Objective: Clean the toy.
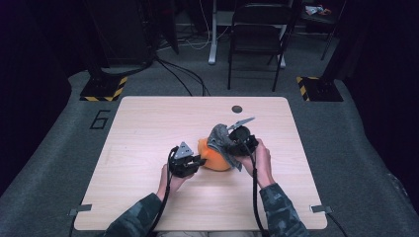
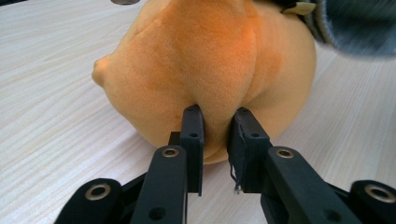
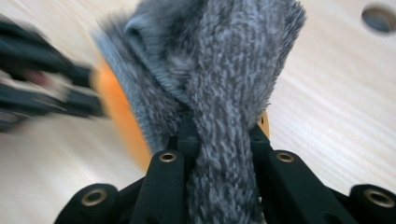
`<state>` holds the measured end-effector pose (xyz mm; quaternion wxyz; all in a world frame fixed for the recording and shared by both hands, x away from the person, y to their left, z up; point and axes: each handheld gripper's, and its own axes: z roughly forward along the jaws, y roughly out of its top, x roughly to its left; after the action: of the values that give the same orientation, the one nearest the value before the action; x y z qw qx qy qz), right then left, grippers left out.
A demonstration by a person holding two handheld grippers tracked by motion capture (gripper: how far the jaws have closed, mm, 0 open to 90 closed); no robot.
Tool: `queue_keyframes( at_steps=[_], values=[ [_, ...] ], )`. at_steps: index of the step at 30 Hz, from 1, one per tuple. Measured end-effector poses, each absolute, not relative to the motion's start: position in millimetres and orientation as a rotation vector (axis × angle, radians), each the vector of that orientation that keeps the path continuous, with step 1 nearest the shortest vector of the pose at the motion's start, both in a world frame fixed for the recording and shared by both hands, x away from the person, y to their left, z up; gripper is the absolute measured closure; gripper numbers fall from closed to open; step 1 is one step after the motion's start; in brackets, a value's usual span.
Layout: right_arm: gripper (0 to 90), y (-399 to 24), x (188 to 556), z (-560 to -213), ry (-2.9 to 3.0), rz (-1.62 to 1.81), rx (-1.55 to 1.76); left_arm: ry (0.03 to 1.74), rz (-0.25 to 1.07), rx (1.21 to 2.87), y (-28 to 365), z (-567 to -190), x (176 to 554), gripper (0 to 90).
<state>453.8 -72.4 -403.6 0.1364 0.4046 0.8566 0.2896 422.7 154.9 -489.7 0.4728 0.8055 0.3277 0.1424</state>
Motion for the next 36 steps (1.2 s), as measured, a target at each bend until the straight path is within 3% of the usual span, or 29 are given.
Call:
queue_keyframes(
  at_steps=[2, 3, 7, 12, 14, 18, 22, 36],
  values=[
    [75.1, -69, 457, -418, 2.469, 0.813, 1.185, 0.8, 0.368, 1.984, 155, -491, 423, 70.6],
    [75.0, -70, 457, -420, 2.473, 0.822, 1.188, 0.793, 0.38, 1.998, 154, -490, 423, 61.5],
    [75.0, -71, 459, -420, 2.471, 0.836, 1.183, 0.764, 0.486, 2.05, 150, -489, 417, 52.2],
    [75.0, -68, 459, -421, 2.469, 0.825, 1.168, 0.754, 0.53, 2.04, 147, -491, 418, 43.9],
    [75.0, -69, 460, -422, 2.464, 0.839, 1.174, 0.75, 0.515, 2.026, 145, -496, 419, 49.2],
    [74.9, -72, 462, -424, 2.463, 0.867, 1.201, 0.743, 0.513, 2.007, 144, -498, 418, 68.2],
    [74.9, -73, 461, -420, 2.457, 0.868, 1.203, 0.746, 0.498, 1.994, 145, -494, 418, 77.0],
    [74.9, -56, 434, -375, 2.385, 1.047, 1.061, 0.824, 0.381, 1.923, 152, -478, 416, 78.9]
  ],
)
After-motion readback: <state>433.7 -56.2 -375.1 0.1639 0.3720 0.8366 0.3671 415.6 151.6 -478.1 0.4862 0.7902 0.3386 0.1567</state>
